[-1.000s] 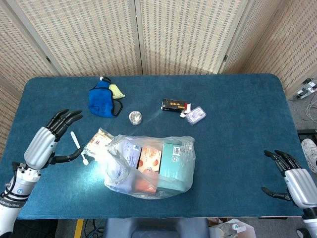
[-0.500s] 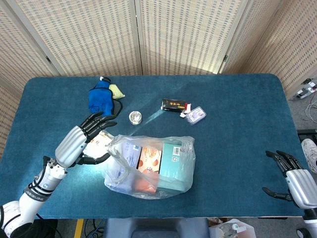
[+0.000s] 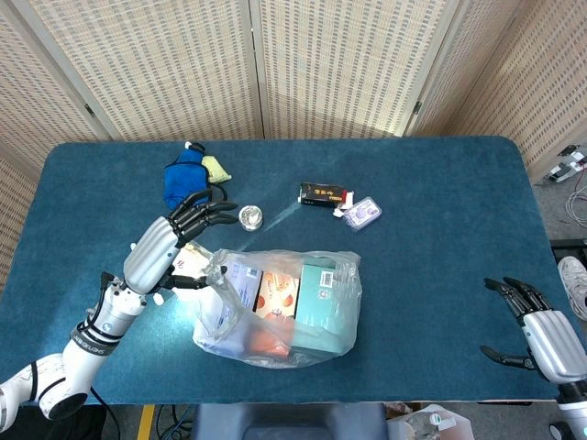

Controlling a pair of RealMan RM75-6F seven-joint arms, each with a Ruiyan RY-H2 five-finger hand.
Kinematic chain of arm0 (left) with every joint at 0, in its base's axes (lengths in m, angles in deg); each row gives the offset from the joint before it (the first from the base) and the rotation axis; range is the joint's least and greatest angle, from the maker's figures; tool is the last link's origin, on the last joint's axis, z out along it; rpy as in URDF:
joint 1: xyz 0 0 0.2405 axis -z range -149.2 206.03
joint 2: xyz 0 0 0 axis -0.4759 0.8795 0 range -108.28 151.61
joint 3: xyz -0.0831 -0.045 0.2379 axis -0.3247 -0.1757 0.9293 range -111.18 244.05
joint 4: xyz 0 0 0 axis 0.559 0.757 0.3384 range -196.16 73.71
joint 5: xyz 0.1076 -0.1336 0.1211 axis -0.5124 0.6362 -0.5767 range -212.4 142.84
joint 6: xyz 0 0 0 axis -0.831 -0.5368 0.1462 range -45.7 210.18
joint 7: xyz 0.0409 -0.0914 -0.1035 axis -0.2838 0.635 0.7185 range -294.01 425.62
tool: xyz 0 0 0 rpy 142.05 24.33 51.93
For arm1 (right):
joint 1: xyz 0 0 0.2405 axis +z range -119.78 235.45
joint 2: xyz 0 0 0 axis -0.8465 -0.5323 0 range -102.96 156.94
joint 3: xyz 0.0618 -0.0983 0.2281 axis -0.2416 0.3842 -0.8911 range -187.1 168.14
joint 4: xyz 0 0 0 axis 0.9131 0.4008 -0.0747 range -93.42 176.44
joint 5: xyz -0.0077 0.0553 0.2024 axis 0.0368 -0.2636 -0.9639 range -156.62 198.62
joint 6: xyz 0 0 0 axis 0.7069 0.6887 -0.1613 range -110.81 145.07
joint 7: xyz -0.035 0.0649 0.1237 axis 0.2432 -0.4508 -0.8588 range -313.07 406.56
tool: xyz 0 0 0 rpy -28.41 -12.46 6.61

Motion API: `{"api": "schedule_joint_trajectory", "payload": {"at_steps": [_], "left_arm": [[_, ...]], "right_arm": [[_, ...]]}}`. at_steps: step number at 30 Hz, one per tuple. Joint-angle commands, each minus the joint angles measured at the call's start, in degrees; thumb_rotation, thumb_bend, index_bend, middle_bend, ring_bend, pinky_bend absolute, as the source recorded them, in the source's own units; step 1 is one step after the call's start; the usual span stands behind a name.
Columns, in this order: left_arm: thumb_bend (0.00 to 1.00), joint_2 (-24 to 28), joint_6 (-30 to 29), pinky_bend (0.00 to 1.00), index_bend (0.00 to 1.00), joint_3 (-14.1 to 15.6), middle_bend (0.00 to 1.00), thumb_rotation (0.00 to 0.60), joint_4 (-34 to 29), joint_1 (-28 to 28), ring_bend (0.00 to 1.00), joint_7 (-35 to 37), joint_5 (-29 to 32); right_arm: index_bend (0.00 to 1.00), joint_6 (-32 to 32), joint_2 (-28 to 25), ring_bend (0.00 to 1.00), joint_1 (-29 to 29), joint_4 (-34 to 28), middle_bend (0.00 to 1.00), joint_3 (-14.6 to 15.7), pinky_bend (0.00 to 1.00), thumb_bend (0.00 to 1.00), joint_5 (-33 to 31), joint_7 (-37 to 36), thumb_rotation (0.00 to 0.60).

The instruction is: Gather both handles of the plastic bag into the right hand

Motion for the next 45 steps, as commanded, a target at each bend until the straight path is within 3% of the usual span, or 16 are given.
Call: {"api": "schedule_joint_trajectory", "payload": {"at_steps": [1, 9, 29, 37, 45], "left_arm": [[0.26, 0.15, -0.49, 0.06, 0.27, -0.27, 0.20, 0.600, -0.65, 0.07, 0.22, -0.69, 0.50], [0.26, 1.55, -1.70, 0.07, 0.28, -0.72, 0.21, 0.600, -2.18, -0.39, 0.23, -2.05, 1.80], [0.26, 5.39, -2.41, 0.07, 0.29, -0.92, 0.21, 0.600, -7.00, -0.96, 0.23, -4.22, 2.72], [0.26, 5.29, -2.49, 0.07, 0.29, -0.67, 0.21, 0.600, -7.66, -0.86, 0.23, -5.05, 2.61], [0.26, 5.28, -2.22, 0.07, 0.29, -0.33, 0.21, 0.600, -7.76, -0.70, 0.23, -5.49, 2.49]], "right_arm": [[0.12, -0.72, -0.06, 0.08, 0.65, -0.26, 0.20, -0.03, 0.14, 0.07, 0.39, -0.09, 0.600], [0.12, -4.27, -0.83, 0.08, 4.53, -2.27, 0.20, 0.19, 0.14, 0.07, 3.73, -5.03, 0.600], [0.00, -10.87, -3.28, 0.05, 19.83, -6.74, 0.10, 2.61, 0.14, 0.05, 15.63, -38.54, 0.600], [0.00, -15.29, -2.01, 0.00, 26.07, -8.93, 0.05, 2.76, 0.13, 0.04, 15.74, -45.14, 0.600], [0.00, -18.20, 0.69, 0.00, 29.83, -10.44, 0.02, 1.39, 0.11, 0.03, 12.72, -45.31, 0.600]]}}
